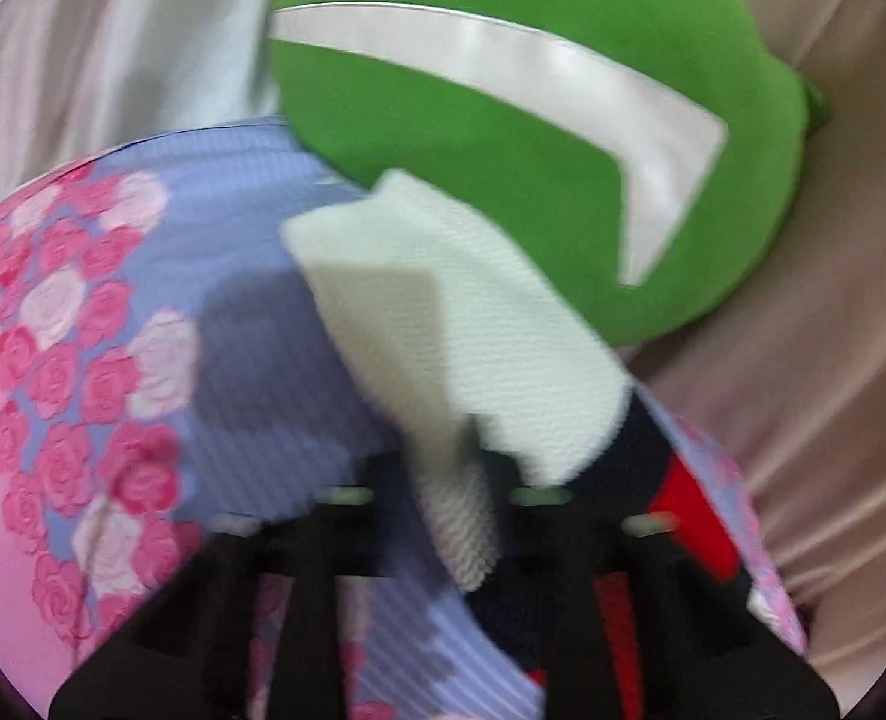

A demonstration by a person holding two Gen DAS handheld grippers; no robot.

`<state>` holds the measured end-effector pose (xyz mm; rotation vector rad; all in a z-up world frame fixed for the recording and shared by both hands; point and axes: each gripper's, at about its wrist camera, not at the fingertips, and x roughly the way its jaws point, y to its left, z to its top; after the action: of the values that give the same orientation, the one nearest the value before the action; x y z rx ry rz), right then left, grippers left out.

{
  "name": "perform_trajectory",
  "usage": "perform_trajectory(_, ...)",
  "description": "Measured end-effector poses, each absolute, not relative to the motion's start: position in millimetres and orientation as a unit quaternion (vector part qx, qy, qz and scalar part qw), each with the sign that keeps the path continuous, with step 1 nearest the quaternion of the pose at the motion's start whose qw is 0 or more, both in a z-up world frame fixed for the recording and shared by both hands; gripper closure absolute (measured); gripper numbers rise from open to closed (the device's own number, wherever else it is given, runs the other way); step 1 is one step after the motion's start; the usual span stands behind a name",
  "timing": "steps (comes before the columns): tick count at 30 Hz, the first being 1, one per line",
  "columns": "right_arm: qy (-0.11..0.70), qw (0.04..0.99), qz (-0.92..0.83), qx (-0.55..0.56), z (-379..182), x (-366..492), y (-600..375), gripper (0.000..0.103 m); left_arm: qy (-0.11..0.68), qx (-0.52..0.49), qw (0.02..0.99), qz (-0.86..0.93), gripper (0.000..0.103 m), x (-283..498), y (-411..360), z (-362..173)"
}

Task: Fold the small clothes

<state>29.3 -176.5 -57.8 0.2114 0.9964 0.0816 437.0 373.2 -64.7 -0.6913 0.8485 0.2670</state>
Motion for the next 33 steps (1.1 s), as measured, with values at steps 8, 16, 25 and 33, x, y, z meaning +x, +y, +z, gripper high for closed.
perform_trajectory(8,0.46,0.881,0.033,0.11,-47,33,-179,0.07,0.311,-0.248,0.918,0.008,0.097,412,246,62)
perform_trajectory(16,0.445,0.887,0.015,0.124,-42,19,-204,0.068,0.333,-0.116,0.909,-0.224,0.093,346,-37,99)
perform_trajectory(25,0.441,0.884,-0.067,0.141,-55,-15,-289,0.063,0.466,-0.111,0.846,-0.235,0.065,285,-136,-20)
perform_trajectory(33,0.366,0.912,-0.07,0.168,-27,58,-361,0.044,0.459,-0.22,0.856,-0.093,0.047,306,-7,-28)
